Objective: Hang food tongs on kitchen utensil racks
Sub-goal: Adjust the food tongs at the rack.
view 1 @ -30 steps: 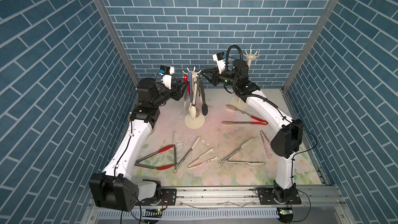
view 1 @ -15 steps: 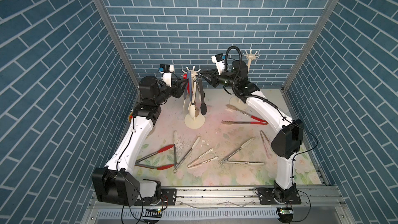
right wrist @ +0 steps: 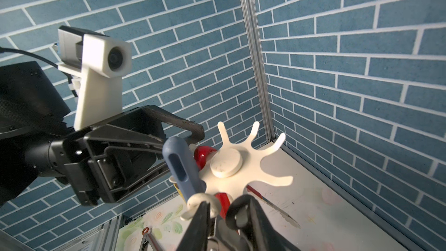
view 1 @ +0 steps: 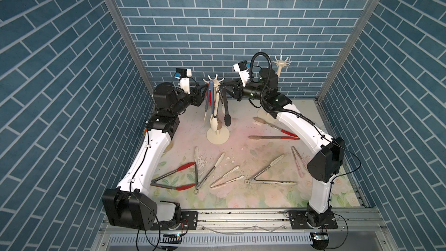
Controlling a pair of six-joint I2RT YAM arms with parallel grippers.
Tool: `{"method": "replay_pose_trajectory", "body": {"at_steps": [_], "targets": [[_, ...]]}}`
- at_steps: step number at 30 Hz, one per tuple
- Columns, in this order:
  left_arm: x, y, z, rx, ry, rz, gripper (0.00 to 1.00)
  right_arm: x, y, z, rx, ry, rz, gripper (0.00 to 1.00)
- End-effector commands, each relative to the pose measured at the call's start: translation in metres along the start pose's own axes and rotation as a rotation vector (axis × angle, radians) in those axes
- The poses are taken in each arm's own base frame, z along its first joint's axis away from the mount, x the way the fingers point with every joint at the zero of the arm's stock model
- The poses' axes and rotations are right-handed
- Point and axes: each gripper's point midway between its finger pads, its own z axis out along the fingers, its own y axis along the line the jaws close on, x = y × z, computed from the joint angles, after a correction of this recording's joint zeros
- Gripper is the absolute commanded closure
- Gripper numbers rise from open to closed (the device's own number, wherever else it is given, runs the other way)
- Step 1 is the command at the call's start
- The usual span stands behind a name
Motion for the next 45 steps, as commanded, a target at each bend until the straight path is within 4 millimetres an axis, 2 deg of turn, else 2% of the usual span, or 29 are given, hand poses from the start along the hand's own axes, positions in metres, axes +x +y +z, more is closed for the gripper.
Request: {"method": "replay_pose_trajectory", "body": {"at_steps": [1,5,14,21,26,30,38,45], "targets": [[-0.011,0.001,-0.001,-0.002,-0.024,0.011,0.51,-0.016,0.016,-0.01,-0.007,-0.009,-0.063,0.7],[-0.01,-0.008,-0.008,0.034,-0.035,0.014,0.5,-0.021,-0.004,-0.022,0.134,0.0,-0.09,0.71],[-0.026,-0.027,-0.032,0.081,-0.09,0.024,0.47,-0.036,-0.009,-0.041,0.198,-0.049,-0.131,0.71],[-0.018,-0.034,-0.03,0.127,-0.072,-0.007,0.46,-0.03,0.007,-0.028,0.064,-0.018,-0.098,0.71],[-0.003,-0.038,-0.027,0.143,-0.039,-0.017,0.47,-0.021,0.007,-0.018,0.031,0.016,-0.076,0.71],[0.0,-0.042,-0.025,0.154,-0.032,-0.016,0.47,-0.017,0.012,-0.011,0.011,0.039,-0.079,0.72],[0.004,-0.04,-0.013,0.154,-0.014,-0.025,0.47,-0.009,0.009,-0.003,0.012,0.077,-0.069,0.73],[0.011,-0.037,-0.007,0.153,-0.007,-0.039,0.47,-0.003,-0.002,-0.002,0.071,0.106,-0.085,0.72]]}}
